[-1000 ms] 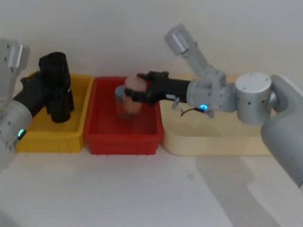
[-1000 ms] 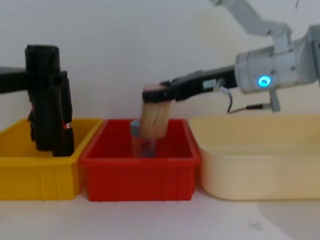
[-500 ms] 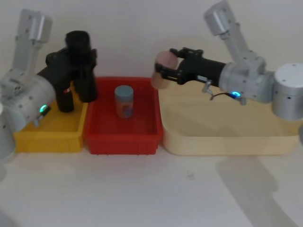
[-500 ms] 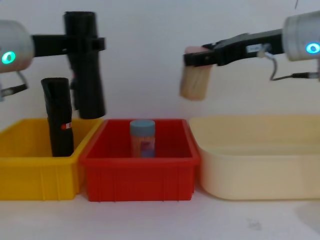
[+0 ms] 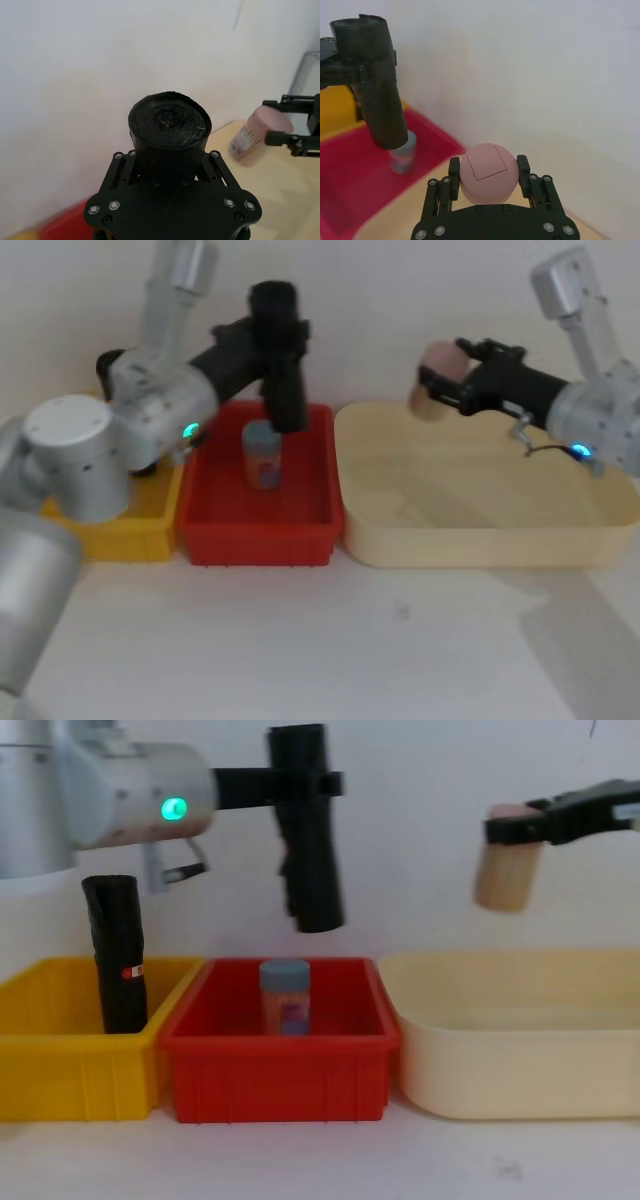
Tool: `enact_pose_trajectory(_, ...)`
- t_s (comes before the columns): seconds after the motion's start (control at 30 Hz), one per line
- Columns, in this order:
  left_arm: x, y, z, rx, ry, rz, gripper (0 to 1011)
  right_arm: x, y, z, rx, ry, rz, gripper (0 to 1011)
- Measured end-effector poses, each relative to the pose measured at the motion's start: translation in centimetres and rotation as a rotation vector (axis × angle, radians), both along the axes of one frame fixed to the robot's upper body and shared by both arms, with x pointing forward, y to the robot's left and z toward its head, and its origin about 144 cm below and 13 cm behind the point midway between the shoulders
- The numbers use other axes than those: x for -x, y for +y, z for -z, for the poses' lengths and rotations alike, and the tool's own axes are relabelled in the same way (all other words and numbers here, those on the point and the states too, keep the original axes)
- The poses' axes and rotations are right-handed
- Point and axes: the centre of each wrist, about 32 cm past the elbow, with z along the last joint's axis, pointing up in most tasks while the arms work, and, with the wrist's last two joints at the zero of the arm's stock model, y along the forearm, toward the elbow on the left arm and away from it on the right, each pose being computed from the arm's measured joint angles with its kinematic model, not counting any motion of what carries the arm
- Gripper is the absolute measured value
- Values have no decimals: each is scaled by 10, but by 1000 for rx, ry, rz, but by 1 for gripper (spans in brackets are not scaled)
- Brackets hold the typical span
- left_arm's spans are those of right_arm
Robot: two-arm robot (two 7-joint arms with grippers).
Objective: Pick up the garbage bag with the one hand and transfer it to the other hand.
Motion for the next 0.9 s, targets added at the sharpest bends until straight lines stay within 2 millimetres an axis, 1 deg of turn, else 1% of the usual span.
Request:
enact_pose_trajectory(0.03,-2,-4,0,3,0,13,433,0,0,0,0,0,0,666)
enact_pose_trajectory(0.07,-5,-8,-1,6,1,25,433,3,-6,2,0,6,27,666)
enact_pose_trajectory(0.13,-11,-17,-1,11,6,49,433,7,-11,4,-1,10,48,666)
enact_pose_trajectory(0.3,-29,-49,-4,31,19,133,433,16,-31,14,-2,40,129,667)
enact_pose_trajectory(0.33,-33,-55,-4,36,22,151,433,18,-35,15,-2,45,142,685)
enact_pose_trajectory(0.37,-35,-59,-5,38,22,161,433,20,-40,18,-2,54,162,737)
enact_pose_trajectory(0.4,-36,-62,-5,40,24,170,433,21,-42,19,-1,57,170,737)
enact_pose_trajectory(0.43,-38,-65,-6,41,26,178,433,22,-43,20,-1,61,177,780)
enact_pose_trajectory(0.47,-41,-71,-6,43,28,192,433,23,-45,21,-1,63,184,792)
enact_pose_trajectory(0.5,-42,-74,-7,44,28,199,433,25,-49,22,-1,69,198,856)
enact_pose_trajectory(0.53,-43,-76,-7,44,30,205,433,26,-50,23,-1,71,203,870)
enact_pose_trajectory(0.57,-45,-80,-8,45,32,216,433,28,-53,24,-1,75,213,906)
enact_pose_trajectory(0.6,-45,-80,-8,45,32,216,433,28,-54,25,0,77,218,906)
enact_pose_trajectory(0.67,-47,-87,-9,47,34,231,433,29,-56,26,1,80,227,981)
enact_pose_trajectory(0.73,-49,-91,-9,47,35,243,433,31,-59,28,2,85,238,1001)
enact_pose_trajectory(0.9,-51,-98,-11,48,37,261,433,33,-61,28,-1,88,242,1000)
